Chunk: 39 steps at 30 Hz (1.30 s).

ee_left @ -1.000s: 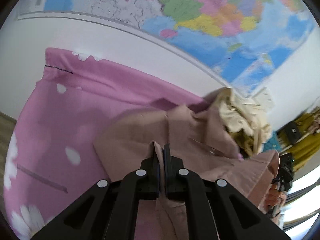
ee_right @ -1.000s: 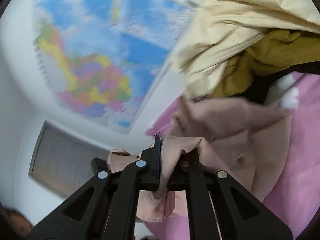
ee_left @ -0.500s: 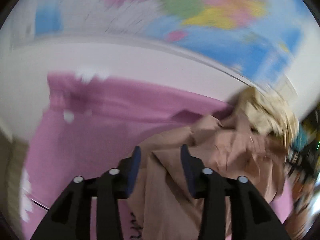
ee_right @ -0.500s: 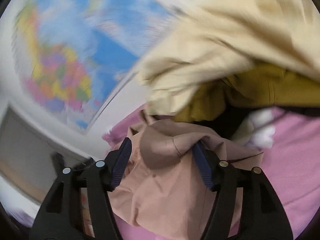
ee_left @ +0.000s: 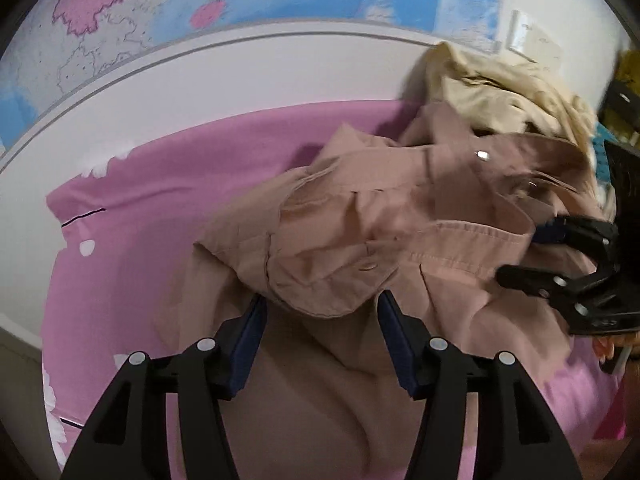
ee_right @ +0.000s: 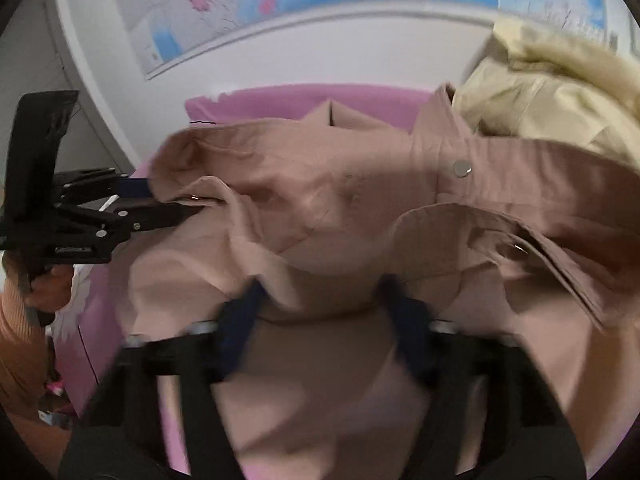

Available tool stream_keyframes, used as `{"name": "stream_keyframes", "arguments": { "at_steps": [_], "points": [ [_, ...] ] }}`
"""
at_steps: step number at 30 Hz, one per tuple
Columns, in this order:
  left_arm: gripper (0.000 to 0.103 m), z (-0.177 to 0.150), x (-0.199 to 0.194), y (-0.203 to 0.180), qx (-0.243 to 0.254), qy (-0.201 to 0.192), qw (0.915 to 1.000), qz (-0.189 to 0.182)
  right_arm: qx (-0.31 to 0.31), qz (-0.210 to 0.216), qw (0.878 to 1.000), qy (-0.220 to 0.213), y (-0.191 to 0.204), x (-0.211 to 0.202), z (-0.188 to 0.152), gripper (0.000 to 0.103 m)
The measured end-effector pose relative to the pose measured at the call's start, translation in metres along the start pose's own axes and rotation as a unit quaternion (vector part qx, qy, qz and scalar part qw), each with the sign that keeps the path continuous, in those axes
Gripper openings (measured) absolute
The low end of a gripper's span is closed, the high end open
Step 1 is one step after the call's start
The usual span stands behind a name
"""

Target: Fold large clothes

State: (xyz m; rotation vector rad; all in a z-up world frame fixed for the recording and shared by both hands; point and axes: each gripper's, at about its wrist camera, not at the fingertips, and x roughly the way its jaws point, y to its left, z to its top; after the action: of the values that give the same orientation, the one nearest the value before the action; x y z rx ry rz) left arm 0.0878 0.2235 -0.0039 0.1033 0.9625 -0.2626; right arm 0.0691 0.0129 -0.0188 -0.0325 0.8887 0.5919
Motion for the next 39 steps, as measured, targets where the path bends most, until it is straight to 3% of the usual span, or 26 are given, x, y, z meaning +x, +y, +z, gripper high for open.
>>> {"name": "stream_keyframes", "arguments": {
  "at_steps": [2,7,10,12,14,16,18,21,24,28,32,34,35,36,37,38,39],
  "points": [
    [0.055,0.005,0.001,0.007,-0.014,-0.004,0.9999,0.000,0.009,0.003,1.000,-0.006,-0.005,0.001,0.009,0.008],
    [0.055,0.017,-0.012,0.030,-0.058,-0.042,0.9974,0.008,0.031,-0.009,0.995,-0.090,-0.025,-0.026,0.048,0.007],
    [0.058,0.014,-0.013,0.043,-0.068,-0.045,0.9961,0.032,0.034,-0.020,0.998,-0.049,-0.033,0.003,0.059,0.007],
    [0.060,0.010,-0.007,0.049,-0.074,-0.033,0.9961,0.033,0.028,-0.035,0.999,-0.009,-0.034,0.028,0.057,0.018],
    [0.061,0.003,0.000,0.054,-0.077,-0.015,0.9963,0.034,0.027,-0.030,0.999,0.003,-0.034,0.031,0.054,0.024],
    [0.063,-0.007,0.000,0.062,-0.082,-0.008,0.9964,0.019,0.015,-0.025,0.999,-0.014,-0.032,0.009,0.047,0.038],
    [0.067,-0.015,-0.008,0.065,-0.084,-0.019,0.9963,0.006,-0.004,-0.019,0.997,-0.076,-0.029,-0.038,0.032,0.061],
    [0.079,-0.034,-0.030,0.073,-0.084,-0.052,0.9949,-0.017,0.002,-0.017,0.991,-0.130,-0.040,-0.101,-0.004,0.069],
    [0.082,-0.051,-0.040,0.069,-0.065,-0.063,0.9955,-0.026,0.036,-0.047,0.989,-0.139,-0.062,-0.136,-0.051,0.078],
    [0.088,-0.066,-0.035,0.058,-0.044,-0.055,0.9971,-0.030,0.091,-0.049,0.989,-0.102,-0.092,-0.139,-0.108,0.082],
    [0.088,-0.067,-0.013,0.048,-0.039,-0.054,0.9975,-0.022,0.100,-0.045,0.992,-0.059,-0.099,-0.104,-0.124,0.080],
    [0.069,-0.065,0.001,0.049,-0.062,-0.036,0.9965,-0.042,0.111,-0.015,0.992,-0.063,-0.105,-0.094,-0.122,0.057],
    [0.055,-0.064,0.005,0.049,-0.075,-0.030,0.9958,-0.043,0.120,0.003,0.991,-0.066,-0.108,-0.092,-0.119,0.032],
    [0.033,-0.063,0.005,0.048,-0.080,-0.030,0.9957,-0.036,0.126,0.020,0.990,-0.065,-0.109,-0.090,-0.114,0.013],
    [0.025,-0.062,0.001,0.049,-0.090,-0.030,0.9949,-0.033,0.133,0.038,0.988,-0.067,-0.110,-0.094,-0.109,0.012],
    [0.012,-0.061,-0.006,0.054,-0.111,-0.030,0.9922,-0.049,0.132,0.052,0.987,-0.075,-0.108,-0.103,-0.106,0.010],
    [0.009,-0.061,-0.019,0.063,-0.137,-0.028,0.9869,-0.079,0.127,0.072,0.985,-0.087,-0.105,-0.120,-0.103,0.009]
  ]
}}
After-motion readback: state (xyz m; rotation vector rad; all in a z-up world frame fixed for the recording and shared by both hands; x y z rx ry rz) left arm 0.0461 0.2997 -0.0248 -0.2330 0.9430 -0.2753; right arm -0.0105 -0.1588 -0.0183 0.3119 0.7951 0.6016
